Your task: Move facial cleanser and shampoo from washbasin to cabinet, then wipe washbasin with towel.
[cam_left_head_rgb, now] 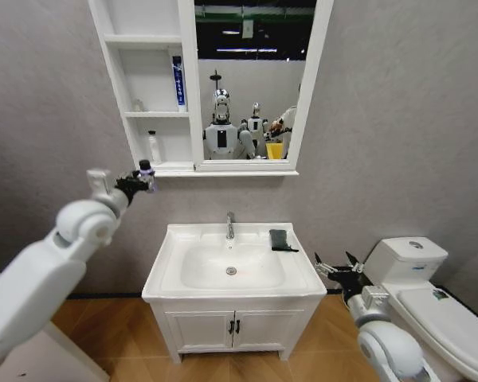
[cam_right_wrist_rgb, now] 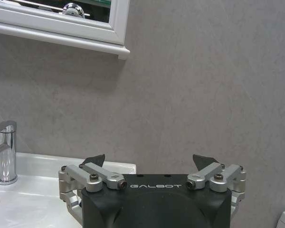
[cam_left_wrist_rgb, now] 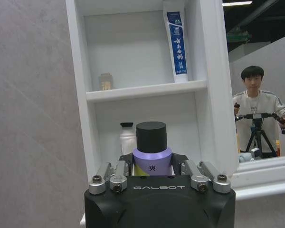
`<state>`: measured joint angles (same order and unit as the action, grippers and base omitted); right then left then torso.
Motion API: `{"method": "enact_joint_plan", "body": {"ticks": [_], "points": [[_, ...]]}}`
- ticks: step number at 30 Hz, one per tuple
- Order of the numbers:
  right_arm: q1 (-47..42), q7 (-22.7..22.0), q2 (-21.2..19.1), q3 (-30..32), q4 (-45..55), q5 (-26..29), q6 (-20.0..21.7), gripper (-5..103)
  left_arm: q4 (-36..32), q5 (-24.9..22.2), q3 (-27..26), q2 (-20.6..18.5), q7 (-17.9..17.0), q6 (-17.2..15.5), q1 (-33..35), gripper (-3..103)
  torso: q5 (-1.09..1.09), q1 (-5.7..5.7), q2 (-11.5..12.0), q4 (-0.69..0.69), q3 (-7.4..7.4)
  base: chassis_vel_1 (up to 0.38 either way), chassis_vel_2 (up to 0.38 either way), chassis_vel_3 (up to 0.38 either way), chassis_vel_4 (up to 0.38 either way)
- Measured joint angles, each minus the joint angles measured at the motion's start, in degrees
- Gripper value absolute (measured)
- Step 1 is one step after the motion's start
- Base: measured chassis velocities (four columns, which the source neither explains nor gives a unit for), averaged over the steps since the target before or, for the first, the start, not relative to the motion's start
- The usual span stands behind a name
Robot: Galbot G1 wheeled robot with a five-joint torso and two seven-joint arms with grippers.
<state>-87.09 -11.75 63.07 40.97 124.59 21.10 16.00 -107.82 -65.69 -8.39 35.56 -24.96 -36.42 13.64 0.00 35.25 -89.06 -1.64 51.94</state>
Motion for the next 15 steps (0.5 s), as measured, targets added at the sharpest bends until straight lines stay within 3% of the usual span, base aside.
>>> {"method": "enact_joint_plan", "body": {"ticks": [1,5,6,8,11,15], "points": [[0.0,0.0,0.0,0.0,0.0,0.0,0.0,100,0.0,0.0,0.0,0.0,0.0,0.0,0.0,42,0.0,0.0,0.0,0.0,0.0,0.0,0.0,0.0,0.0],[-0.23,0.04,-0.01,0.37,0.03,0.11,-0.15,100,10.09,-2.92,8.27,2.85,1.59,-0.46,-13.12,42,0.0,0.0,0.0,-0.01,0.01,0.0,0.0,0.0,0.0],[-0.23,0.04,-0.01,0.37,0.03,0.11,-0.15,100,10.09,-2.92,8.27,2.85,1.59,-0.46,-13.12,42,0.0,0.0,0.0,-0.01,0.01,0.0,0.0,0.0,0.0],[-0.2,0.06,-0.01,0.52,-0.11,0.29,-0.22,100,14.89,-3.2,11.62,6.48,1.77,-0.46,-18.02,42,-0.01,0.01,0.0,-0.02,0.01,0.0,0.0,0.0,0.0],[-0.08,0.08,-0.16,0.79,-0.32,0.81,-0.27,100,17.86,-2.61,14.21,9.74,2.13,-0.43,-21.04,42,0.01,0.02,0.01,-0.05,0.01,0.0,0.0,0.0,0.0],[0.86,0.31,-1.24,0.66,-1.23,1.44,-0.37,100,19.63,-1.82,15.46,10.79,2.38,-0.41,-22.08,42,0.01,0.02,0.0,-0.04,0.01,0.0,0.0,0.0,0.0]]}}
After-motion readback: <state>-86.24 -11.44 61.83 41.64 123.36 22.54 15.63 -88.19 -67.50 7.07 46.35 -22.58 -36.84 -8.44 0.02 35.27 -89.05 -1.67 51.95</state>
